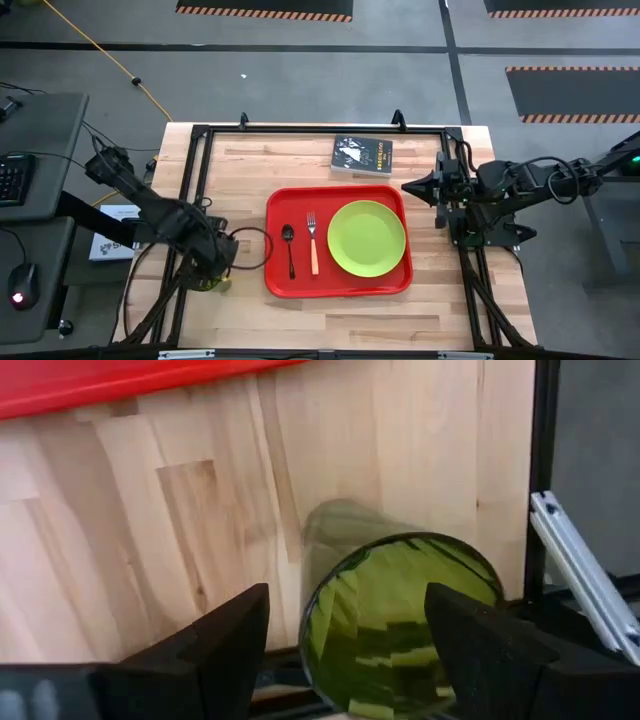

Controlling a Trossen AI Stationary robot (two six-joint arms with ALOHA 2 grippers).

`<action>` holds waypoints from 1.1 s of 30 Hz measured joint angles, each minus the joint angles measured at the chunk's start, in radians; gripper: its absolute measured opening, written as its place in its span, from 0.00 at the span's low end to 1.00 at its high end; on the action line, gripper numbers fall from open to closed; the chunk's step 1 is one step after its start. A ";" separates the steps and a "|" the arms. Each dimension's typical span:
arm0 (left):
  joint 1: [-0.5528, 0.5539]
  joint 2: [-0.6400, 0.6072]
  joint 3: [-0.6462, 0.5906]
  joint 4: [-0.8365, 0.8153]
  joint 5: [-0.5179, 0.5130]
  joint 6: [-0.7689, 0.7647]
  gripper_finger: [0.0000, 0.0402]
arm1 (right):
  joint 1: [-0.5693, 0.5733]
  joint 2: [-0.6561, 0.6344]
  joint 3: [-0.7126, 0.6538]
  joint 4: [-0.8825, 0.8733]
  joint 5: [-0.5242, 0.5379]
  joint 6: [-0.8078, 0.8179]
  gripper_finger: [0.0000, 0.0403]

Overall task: Pick and place plate/cup/fork/spoon on tray
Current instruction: Put the green cup on the red serving tray to the top of the black spoon

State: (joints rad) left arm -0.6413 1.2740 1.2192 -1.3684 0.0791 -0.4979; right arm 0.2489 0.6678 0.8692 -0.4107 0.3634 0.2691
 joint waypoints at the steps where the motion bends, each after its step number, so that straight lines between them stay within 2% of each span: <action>1: -0.005 -0.001 -0.021 0.016 -0.001 -0.006 0.64 | 0.000 0.000 0.000 -0.004 0.000 0.000 0.00; 11: -0.009 0.000 -0.162 0.062 -0.002 -0.052 0.64 | 0.000 0.000 0.000 -0.012 0.000 0.000 0.00; 14: -0.009 -0.001 -0.175 0.071 -0.003 -0.041 0.60 | 0.000 0.000 0.000 -0.012 0.000 0.000 0.00; 18: -0.009 -0.001 -0.179 0.074 -0.010 -0.037 0.44 | 0.000 0.000 0.000 -0.017 0.000 0.000 0.00; 24: 0.005 -0.001 -0.179 0.074 -0.010 -0.032 0.06 | 0.000 0.000 0.000 -0.033 0.000 0.000 0.00; 26: 0.019 0.000 -0.172 0.070 -0.006 -0.029 0.03 | 0.000 0.000 0.000 -0.038 0.000 0.000 0.00; 29: 0.053 0.000 -0.127 0.058 0.010 -0.022 0.04 | 0.000 0.000 0.000 -0.038 0.000 0.000 0.00; 33: 0.128 0.000 0.013 0.012 0.069 0.017 0.01 | 0.000 0.000 0.000 -0.037 0.000 -0.001 0.00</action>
State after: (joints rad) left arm -0.5131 1.2743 1.2326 -1.3562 0.1482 -0.4809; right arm 0.2489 0.6681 0.8692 -0.4480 0.3637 0.2684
